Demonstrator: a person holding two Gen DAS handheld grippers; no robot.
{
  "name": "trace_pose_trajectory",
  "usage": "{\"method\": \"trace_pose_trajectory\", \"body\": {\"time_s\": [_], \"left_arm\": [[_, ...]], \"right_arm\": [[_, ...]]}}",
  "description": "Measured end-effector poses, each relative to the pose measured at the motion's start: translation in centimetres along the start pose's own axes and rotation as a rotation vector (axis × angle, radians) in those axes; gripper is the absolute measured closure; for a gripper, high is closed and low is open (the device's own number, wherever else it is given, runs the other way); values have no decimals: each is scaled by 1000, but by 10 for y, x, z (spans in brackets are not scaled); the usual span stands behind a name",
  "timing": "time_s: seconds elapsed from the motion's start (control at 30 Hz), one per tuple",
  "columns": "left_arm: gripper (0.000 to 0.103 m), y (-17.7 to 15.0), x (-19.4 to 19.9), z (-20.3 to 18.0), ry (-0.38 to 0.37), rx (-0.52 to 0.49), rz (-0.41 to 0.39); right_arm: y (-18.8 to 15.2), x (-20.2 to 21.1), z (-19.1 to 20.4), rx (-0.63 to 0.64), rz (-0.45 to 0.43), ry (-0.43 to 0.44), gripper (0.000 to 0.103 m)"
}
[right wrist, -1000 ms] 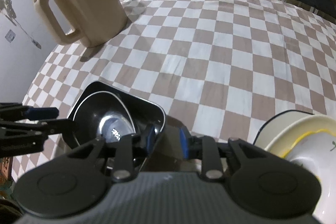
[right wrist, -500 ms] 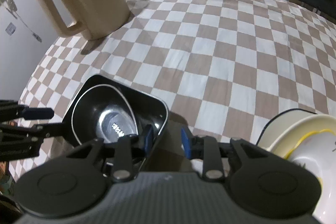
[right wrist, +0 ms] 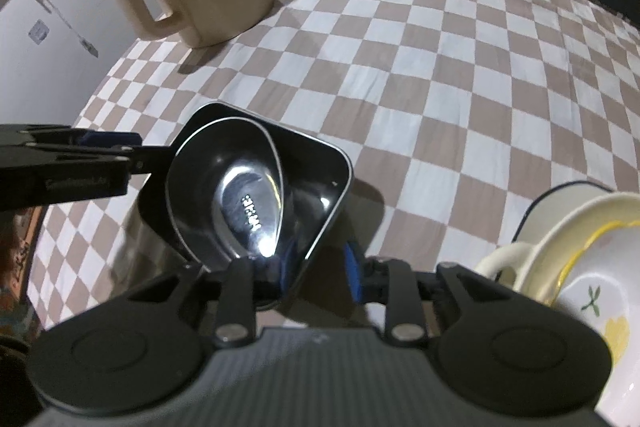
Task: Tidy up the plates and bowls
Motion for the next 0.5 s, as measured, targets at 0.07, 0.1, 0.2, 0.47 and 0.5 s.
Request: {"method": "trace_pose_trajectory", "body": {"time_s": [0.07,0.1,0.2,0.47,0.5], "left_arm": [[71,-1,-2,0,-15,9,7],[73,-1,-2,0,-18,9,10],[75,-2,-3,0,-28,12,12],[79,-3,-1,0,-44,17,14],[81,-4,-2,0,-52,25,18]], "right_arm": [[0,3,-3,-34,-4,23,81],[-1,4,-4,-48,-6,31,82],[-1,9,-9,-72,-6,56,83],[-3,18,-22,-82,-27,108,82],[-4,18,-23,-91,-30,108,82]]}}
Point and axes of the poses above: each gripper's, at about its wrist camera, not at the fingertips, and x roughly against the way its jaws point, z to its left, y to its top, the point moved 3 cm from there along -x, roughly the way its jaws point, and after that the axes turned 13 degrees about -z, right-handed, at the moved point
